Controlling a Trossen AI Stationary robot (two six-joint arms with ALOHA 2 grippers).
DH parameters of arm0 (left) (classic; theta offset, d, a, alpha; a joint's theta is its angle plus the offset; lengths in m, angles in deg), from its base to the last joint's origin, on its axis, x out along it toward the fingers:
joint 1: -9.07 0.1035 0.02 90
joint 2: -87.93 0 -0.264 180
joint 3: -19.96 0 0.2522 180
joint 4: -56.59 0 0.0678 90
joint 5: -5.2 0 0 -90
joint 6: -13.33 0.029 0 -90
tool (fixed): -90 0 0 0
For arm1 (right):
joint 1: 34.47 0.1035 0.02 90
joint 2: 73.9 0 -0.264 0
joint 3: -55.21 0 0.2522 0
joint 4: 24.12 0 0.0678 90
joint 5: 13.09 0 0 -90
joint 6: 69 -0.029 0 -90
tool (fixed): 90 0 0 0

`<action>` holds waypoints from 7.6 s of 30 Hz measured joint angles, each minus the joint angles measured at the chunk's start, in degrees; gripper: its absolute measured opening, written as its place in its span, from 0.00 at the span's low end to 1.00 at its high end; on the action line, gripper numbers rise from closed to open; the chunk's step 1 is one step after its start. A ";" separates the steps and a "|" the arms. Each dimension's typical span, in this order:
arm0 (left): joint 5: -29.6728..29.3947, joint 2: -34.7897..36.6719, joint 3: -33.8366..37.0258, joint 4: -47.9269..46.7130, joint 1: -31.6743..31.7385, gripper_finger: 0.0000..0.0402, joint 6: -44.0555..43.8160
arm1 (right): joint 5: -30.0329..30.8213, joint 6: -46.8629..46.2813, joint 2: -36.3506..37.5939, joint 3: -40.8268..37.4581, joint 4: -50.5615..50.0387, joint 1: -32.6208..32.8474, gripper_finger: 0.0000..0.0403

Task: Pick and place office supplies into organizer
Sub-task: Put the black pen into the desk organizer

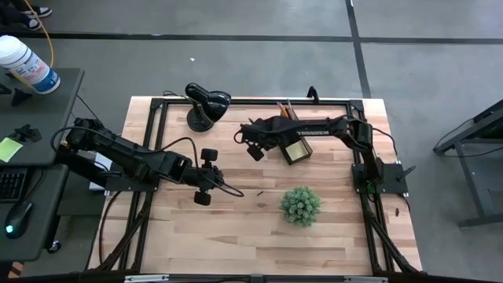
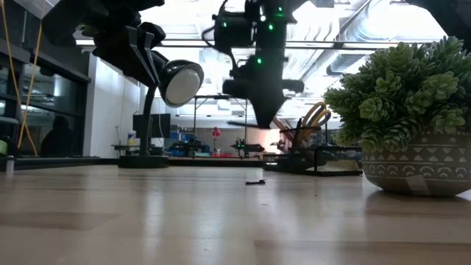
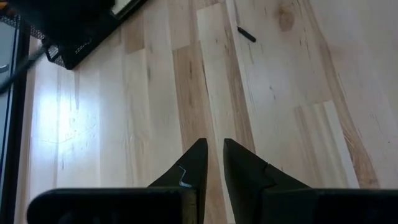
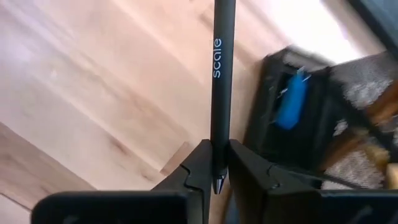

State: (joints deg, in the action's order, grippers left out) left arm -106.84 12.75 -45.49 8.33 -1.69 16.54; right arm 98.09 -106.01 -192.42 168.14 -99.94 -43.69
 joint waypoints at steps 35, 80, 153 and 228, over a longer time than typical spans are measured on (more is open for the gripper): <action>-1.60 -0.02 0.02 -0.37 0.00 0.10 -0.02 | -10.69 13.39 14.84 10.65 -27.93 -13.38 0.06; -3.52 -0.02 0.00 -3.39 6.76 0.10 -9.98 | 0.79 10.30 32.67 -10.09 3.50 -7.33 0.01; 17.47 6.84 20.70 20.85 35.12 0.21 -7.97 | -18.45 34.49 27.32 -10.07 19.93 -26.30 0.03; 10.61 -6.61 30.08 42.52 44.89 0.49 -13.72 | -31.20 32.50 23.96 -10.09 26.33 -36.11 0.03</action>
State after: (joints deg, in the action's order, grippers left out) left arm -96.23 6.14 -15.41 50.84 43.20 2.81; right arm 66.89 -73.51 -168.46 158.05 -73.61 -79.79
